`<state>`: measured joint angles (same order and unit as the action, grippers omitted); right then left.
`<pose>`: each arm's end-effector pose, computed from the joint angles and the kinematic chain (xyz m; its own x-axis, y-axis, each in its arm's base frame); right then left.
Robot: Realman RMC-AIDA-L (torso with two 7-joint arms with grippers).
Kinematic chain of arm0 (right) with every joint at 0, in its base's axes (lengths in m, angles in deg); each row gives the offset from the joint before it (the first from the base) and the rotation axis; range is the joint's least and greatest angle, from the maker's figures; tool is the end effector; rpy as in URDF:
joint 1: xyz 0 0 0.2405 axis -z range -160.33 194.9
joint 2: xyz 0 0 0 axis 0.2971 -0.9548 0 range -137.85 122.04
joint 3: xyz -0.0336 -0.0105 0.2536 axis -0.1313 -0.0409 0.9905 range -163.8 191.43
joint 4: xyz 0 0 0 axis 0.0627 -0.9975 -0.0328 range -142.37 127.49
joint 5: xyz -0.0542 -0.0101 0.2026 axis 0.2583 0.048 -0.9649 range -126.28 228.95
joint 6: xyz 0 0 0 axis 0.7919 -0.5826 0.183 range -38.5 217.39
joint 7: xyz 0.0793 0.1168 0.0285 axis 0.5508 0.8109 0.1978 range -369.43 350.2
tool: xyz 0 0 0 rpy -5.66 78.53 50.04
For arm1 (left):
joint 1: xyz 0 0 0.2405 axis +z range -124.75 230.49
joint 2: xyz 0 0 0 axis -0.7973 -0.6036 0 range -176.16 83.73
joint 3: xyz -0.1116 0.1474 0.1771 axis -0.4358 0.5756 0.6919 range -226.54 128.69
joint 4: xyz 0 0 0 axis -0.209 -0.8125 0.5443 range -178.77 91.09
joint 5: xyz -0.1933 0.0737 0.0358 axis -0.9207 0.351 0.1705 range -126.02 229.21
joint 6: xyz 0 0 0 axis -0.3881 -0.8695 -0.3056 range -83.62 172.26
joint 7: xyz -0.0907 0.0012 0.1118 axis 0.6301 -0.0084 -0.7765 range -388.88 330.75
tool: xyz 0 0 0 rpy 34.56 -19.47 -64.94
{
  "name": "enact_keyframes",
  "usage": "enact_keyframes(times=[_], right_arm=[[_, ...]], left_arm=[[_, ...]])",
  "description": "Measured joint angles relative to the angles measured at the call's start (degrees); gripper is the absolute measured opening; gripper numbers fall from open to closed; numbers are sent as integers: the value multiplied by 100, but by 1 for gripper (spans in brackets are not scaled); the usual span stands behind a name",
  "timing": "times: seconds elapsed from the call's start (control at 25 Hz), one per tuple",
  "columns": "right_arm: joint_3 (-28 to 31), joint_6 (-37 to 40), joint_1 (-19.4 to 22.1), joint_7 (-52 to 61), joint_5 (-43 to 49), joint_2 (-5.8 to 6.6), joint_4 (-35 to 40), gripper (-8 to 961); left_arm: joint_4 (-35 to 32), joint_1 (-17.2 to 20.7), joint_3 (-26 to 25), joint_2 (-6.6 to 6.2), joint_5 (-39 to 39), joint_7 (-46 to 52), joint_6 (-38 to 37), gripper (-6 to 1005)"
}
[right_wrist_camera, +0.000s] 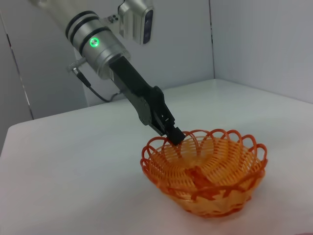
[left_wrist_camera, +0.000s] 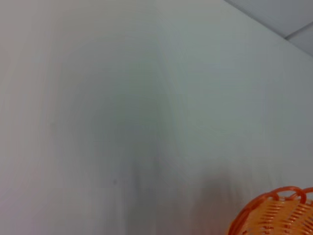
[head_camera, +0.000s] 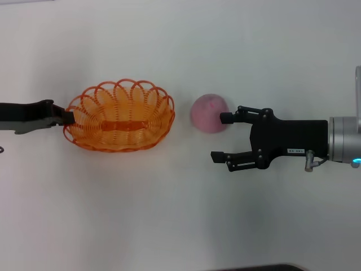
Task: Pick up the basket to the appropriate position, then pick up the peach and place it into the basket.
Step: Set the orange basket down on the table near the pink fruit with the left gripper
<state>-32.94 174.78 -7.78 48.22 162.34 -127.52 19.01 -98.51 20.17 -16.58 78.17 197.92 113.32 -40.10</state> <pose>0.2933 0.2808 -0.0490 0.8586 -0.2263 -0.4600 -0.3323 -0.9289 -0.1634 -0.2916 0.3393 0.0120 0.1436 0.9318 0.3333 0.9871 -0.1106 -0.1160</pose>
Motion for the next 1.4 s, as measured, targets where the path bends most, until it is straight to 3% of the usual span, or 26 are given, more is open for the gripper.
enact_keyframes(times=[0.28, 1.2, 1.4], right_arm=[[9, -18, -41, 0, 0, 0, 0, 920], [70, -14, -60, 0, -9, -2, 0, 917], [69, 0, -61, 0, -9, -8, 0, 917]], left_arm=[[234, 153, 471, 6, -403, 3, 412, 50], [291, 198, 533, -29, -511, 181, 474, 49], [284, 235, 536, -29, -511, 169, 427, 279]])
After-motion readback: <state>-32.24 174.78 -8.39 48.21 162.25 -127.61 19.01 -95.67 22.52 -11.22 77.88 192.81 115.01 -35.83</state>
